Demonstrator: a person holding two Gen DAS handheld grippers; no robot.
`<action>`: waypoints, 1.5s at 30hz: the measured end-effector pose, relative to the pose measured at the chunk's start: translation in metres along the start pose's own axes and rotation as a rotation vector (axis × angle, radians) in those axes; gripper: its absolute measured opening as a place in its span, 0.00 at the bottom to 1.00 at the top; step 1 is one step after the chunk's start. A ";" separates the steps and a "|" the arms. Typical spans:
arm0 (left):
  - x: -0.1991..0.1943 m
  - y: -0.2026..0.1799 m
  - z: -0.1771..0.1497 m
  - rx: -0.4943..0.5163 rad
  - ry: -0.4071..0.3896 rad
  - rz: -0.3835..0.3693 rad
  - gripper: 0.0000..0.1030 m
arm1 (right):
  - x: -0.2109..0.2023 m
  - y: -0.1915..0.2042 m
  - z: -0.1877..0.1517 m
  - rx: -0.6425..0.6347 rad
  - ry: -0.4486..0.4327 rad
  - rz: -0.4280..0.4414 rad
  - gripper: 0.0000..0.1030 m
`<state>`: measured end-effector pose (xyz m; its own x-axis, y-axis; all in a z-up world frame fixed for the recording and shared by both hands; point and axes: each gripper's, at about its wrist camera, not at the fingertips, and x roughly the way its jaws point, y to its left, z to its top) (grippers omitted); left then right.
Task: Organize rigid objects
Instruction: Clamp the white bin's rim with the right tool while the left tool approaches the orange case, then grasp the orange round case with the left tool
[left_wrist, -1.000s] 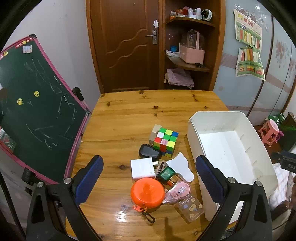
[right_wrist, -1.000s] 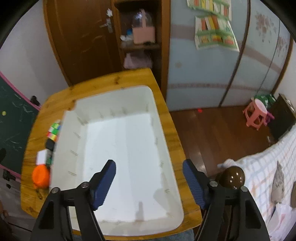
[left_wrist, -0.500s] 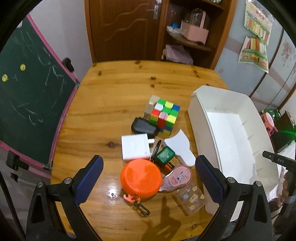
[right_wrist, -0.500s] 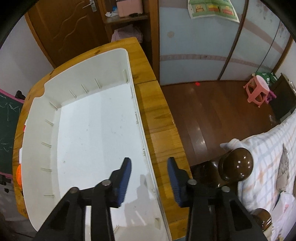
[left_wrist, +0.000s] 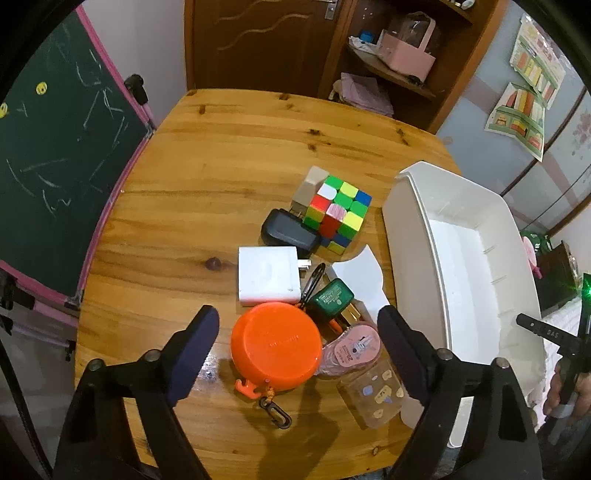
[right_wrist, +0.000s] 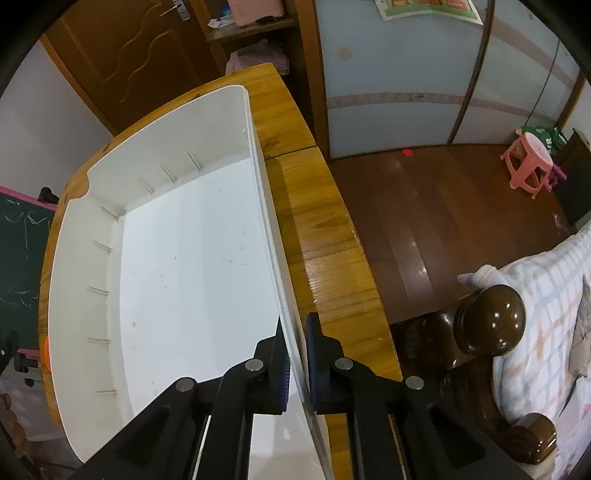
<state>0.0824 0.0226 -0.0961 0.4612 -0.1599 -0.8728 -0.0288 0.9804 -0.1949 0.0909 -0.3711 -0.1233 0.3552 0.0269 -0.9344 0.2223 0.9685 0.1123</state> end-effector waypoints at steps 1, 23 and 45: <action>0.001 0.001 0.000 -0.002 0.004 -0.002 0.86 | 0.000 0.000 0.000 0.002 -0.001 0.003 0.07; -0.007 0.004 -0.002 0.028 0.003 0.018 0.73 | 0.001 -0.003 0.000 0.001 0.006 0.031 0.05; 0.044 0.003 -0.032 0.127 0.148 0.046 0.73 | -0.001 -0.004 -0.002 0.019 -0.021 0.035 0.06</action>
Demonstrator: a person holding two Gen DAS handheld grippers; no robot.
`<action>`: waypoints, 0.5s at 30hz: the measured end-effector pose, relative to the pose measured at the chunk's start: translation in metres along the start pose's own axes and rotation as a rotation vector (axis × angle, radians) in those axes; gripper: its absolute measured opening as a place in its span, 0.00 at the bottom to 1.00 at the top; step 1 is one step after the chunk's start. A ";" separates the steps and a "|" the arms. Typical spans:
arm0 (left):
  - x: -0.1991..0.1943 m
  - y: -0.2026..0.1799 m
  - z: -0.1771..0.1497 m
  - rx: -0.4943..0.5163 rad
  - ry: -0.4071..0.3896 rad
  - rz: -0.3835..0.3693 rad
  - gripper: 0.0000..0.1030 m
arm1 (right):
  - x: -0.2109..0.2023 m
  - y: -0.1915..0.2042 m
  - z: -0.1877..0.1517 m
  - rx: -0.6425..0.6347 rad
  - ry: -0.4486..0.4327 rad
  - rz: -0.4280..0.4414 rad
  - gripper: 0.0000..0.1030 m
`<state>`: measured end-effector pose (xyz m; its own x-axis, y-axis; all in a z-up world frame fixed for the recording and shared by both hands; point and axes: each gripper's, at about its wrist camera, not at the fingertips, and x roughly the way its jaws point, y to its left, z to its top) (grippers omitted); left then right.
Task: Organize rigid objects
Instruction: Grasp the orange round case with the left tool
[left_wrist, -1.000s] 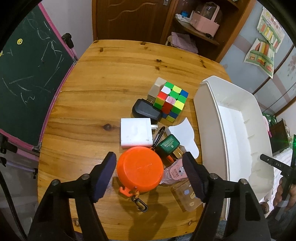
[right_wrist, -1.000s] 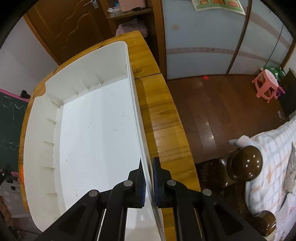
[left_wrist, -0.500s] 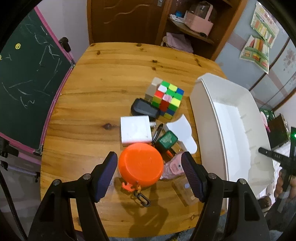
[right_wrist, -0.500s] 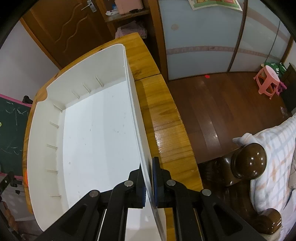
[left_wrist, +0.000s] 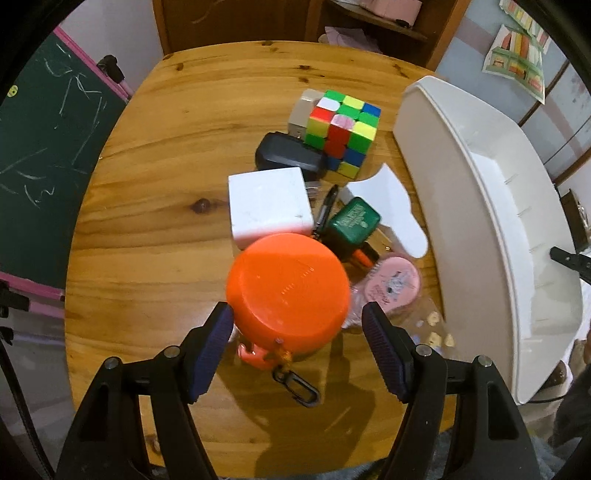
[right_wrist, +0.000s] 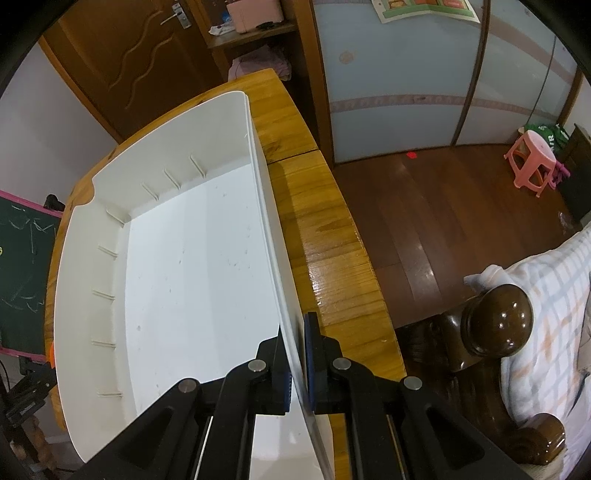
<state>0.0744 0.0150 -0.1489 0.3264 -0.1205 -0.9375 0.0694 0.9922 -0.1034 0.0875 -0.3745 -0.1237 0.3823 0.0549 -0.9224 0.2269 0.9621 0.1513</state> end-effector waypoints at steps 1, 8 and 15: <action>0.001 0.001 0.001 -0.001 0.000 0.003 0.73 | 0.000 0.000 0.000 0.001 0.000 0.000 0.06; 0.016 0.001 0.007 0.029 0.004 0.037 0.80 | 0.000 -0.001 0.000 0.006 -0.004 0.001 0.06; 0.034 0.003 0.013 0.044 0.038 0.027 0.83 | 0.000 -0.002 0.000 0.015 -0.006 0.003 0.06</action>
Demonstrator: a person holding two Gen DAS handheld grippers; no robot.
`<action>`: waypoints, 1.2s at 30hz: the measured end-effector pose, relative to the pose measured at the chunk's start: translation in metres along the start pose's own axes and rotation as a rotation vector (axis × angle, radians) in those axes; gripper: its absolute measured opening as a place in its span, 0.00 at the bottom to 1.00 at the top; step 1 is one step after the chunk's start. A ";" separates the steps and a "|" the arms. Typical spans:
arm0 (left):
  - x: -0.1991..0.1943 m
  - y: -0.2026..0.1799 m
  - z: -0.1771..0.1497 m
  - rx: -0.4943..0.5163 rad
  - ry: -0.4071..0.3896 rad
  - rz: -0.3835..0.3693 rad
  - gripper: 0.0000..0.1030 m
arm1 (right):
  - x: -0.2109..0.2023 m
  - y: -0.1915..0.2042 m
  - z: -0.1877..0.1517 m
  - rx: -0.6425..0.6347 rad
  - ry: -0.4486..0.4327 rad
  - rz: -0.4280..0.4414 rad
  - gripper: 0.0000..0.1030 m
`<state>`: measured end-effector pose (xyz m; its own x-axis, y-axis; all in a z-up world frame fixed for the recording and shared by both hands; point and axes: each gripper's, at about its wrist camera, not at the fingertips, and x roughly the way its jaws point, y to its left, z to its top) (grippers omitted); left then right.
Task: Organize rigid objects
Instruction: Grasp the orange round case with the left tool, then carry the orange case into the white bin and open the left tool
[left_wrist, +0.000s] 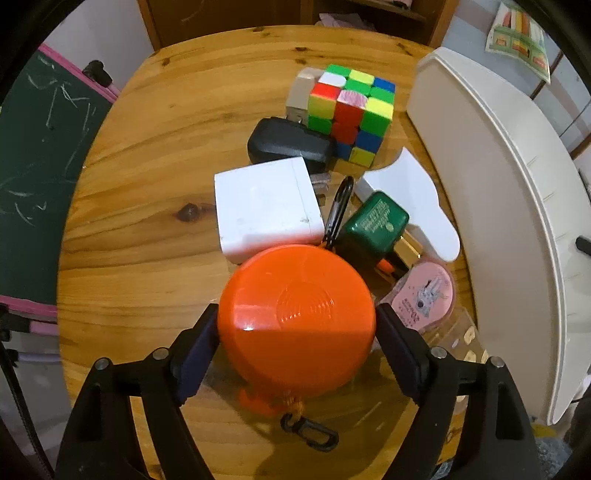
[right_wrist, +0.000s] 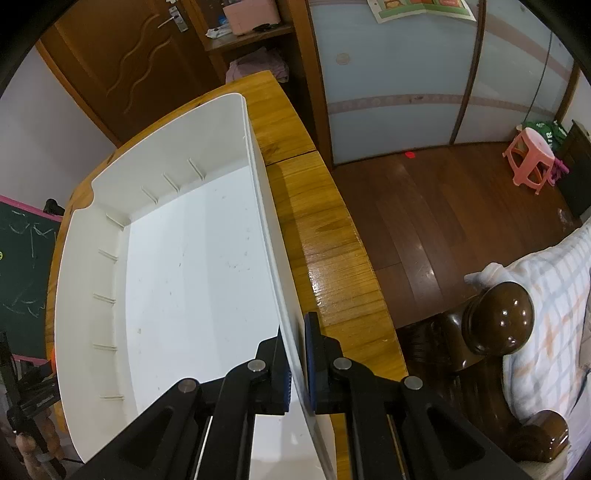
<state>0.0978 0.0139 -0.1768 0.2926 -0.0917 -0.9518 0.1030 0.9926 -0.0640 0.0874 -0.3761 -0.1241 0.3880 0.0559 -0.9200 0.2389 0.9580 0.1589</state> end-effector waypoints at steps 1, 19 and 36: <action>0.001 0.003 0.000 -0.009 0.003 -0.016 0.83 | 0.000 0.000 0.000 0.001 0.000 0.000 0.06; 0.012 0.029 0.002 -0.048 0.019 0.056 0.81 | 0.000 0.001 -0.001 0.006 -0.007 -0.008 0.07; -0.006 0.029 -0.013 -0.105 -0.046 0.097 0.80 | 0.001 0.000 -0.002 0.013 -0.010 0.002 0.07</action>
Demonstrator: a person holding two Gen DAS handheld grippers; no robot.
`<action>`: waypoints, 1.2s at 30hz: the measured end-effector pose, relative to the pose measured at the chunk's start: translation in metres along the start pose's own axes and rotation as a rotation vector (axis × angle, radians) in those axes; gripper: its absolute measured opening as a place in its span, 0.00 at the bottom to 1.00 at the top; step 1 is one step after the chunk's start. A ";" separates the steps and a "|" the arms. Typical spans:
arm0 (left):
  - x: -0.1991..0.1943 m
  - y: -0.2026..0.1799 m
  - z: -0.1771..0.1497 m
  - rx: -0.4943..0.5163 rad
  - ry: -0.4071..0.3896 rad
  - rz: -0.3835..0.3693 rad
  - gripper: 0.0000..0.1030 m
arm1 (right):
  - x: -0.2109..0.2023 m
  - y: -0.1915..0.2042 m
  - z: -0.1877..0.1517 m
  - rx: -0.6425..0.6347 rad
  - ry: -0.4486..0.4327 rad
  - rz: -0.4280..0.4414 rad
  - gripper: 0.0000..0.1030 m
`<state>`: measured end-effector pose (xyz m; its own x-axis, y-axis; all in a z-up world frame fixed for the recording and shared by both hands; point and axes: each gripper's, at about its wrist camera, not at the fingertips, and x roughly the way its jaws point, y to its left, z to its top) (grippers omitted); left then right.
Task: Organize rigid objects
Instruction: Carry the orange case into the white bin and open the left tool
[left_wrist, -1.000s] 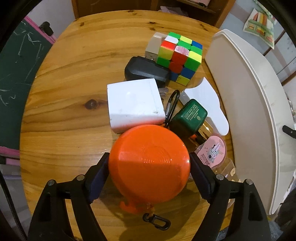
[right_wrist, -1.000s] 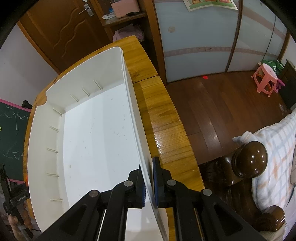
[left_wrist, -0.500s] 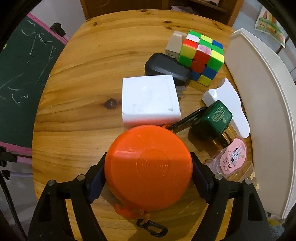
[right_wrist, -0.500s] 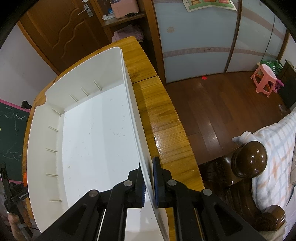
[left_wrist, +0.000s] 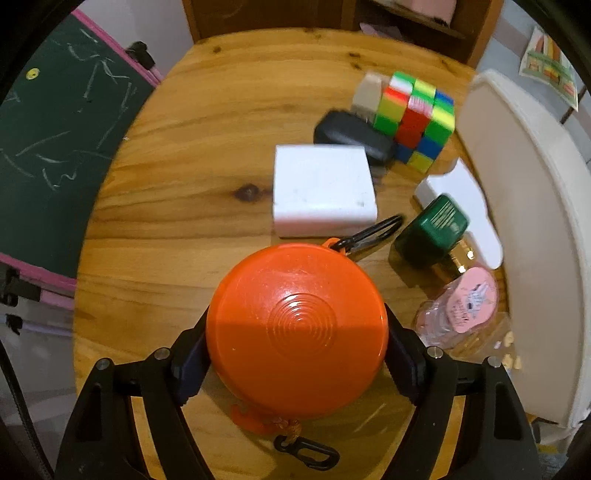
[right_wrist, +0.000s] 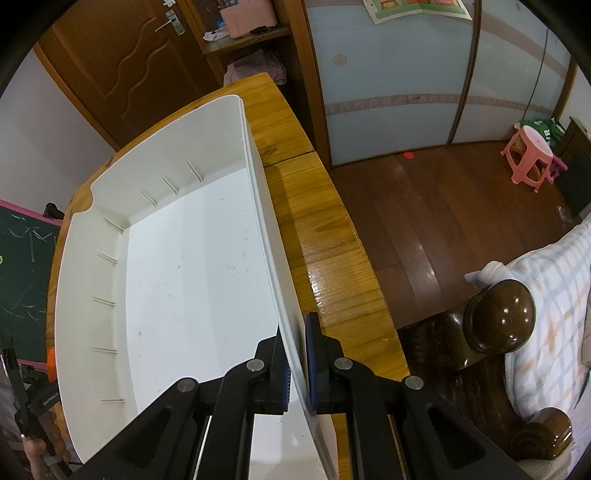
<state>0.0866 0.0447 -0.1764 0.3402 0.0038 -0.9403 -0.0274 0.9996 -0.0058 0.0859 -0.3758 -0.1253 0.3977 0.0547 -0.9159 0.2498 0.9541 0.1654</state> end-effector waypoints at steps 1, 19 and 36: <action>-0.007 0.001 0.000 -0.001 -0.012 -0.001 0.80 | 0.000 0.000 0.000 0.000 -0.001 0.002 0.07; -0.160 -0.122 0.047 0.208 -0.252 -0.310 0.81 | 0.004 -0.006 -0.005 0.007 0.004 0.044 0.05; -0.016 -0.292 0.106 0.275 0.015 -0.335 0.81 | 0.005 -0.004 -0.006 0.033 0.016 0.060 0.06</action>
<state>0.1886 -0.2445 -0.1236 0.2742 -0.3210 -0.9065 0.3344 0.9156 -0.2231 0.0815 -0.3779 -0.1327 0.3984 0.1168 -0.9097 0.2549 0.9387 0.2322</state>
